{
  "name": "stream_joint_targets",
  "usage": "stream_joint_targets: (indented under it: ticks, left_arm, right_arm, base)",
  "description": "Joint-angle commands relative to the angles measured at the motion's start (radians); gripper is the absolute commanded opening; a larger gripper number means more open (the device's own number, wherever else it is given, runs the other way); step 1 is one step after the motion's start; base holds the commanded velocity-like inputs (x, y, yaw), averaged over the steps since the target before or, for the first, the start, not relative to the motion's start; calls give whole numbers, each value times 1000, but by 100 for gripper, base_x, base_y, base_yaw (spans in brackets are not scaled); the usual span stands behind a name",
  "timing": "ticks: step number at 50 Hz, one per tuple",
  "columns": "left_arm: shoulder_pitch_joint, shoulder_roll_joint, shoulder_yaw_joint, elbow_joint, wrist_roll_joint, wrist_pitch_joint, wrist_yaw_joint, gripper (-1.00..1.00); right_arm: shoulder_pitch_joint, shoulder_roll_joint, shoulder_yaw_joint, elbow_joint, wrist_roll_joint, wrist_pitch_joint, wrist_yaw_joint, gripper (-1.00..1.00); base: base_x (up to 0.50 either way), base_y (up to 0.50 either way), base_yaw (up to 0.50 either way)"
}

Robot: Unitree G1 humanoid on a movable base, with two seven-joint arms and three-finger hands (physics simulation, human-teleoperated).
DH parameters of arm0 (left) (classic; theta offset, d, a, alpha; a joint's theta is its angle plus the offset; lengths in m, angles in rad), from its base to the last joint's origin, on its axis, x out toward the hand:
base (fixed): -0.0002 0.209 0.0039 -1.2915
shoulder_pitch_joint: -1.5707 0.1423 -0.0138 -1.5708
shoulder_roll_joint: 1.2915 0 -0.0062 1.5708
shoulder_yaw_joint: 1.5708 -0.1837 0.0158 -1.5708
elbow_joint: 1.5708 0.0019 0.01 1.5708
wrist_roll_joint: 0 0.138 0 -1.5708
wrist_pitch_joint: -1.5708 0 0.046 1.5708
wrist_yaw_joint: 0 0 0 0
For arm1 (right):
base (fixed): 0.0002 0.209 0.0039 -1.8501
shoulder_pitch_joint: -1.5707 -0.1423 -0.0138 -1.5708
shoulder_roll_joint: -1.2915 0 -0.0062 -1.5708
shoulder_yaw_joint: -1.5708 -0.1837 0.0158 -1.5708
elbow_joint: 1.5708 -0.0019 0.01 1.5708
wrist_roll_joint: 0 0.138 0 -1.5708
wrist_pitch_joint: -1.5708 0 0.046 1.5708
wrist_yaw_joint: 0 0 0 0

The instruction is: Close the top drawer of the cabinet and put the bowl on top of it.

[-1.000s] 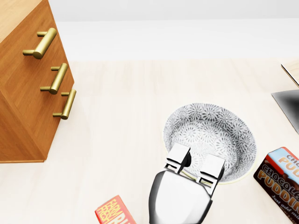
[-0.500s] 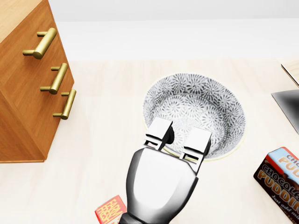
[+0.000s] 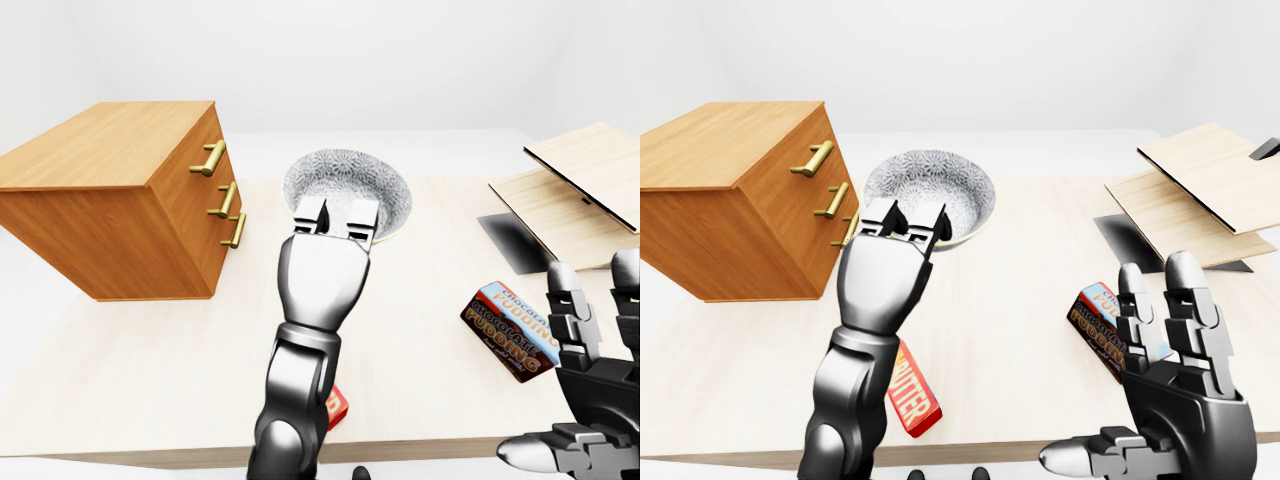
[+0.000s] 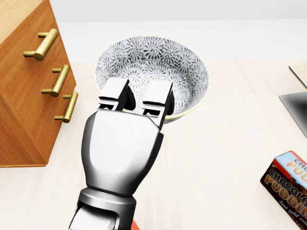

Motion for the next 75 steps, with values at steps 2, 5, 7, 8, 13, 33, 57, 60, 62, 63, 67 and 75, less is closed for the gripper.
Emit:
stream_joint_targets:
  ticks: [2, 5, 7, 8, 13, 33, 57, 60, 62, 63, 67, 75]
  left_arm:
    - [-111, -36, 107, -109, 56, 0, -146, -100]
    - [-123, -43, 113, -134, 72, 0, -171, -100]
    - [-142, -47, 127, -154, 85, 0, -196, -100]
    - [-149, -48, 132, -158, 87, 0, -200, -100]
    - [-191, -46, 170, -172, 102, 0, -237, -100]
    - [-420, 106, 394, -156, 3, 0, -375, -100]
    - [-534, 301, 537, -120, -61, 0, -448, -100]
    - [-547, 336, 562, -98, -91, 0, -438, -100]
    - [-554, 353, 569, -81, -105, 0, -431, -100]
    - [-557, 360, 570, -75, -109, 0, -429, -100]
    - [-563, 394, 587, -49, -137, 0, -406, -100]
    - [-559, 433, 603, -6, -191, 0, -356, -100]
  right_arm:
    - [3, -1, 9, 0, -6, 0, -3, 100]
    - [3, -2, 10, 0, -6, 0, -3, 100]
    - [3, -2, 10, -1, -5, 0, -3, 100]
    - [4, -1, 10, -1, -6, 0, -3, 100]
    - [6, 0, 13, -2, -8, 0, -1, 100]
    - [15, -3, 49, 4, -35, 0, -14, 100]
    - [19, -1, 62, 9, -46, 0, -14, 100]
    - [19, -1, 65, 9, -49, 0, -16, 100]
    - [20, -1, 65, 9, -47, 0, -16, 100]
    - [20, -1, 65, 9, -47, 0, -16, 100]
    - [21, -2, 59, 8, -40, 0, -15, 100]
    - [25, 5, 61, 5, -46, 0, -7, 100]
  base:
    - [0, 0, 0]
    - [0, 0, 0]
    - [0, 0, 0]
    - [0, 0, 0]
    - [0, 0, 0]
    - [0, 0, 0]
    - [0, 0, 0]
    - [0, 0, 0]
    - [0, 0, 0]
    - [0, 0, 0]
    - [0, 0, 0]
    - [0, 0, 0]
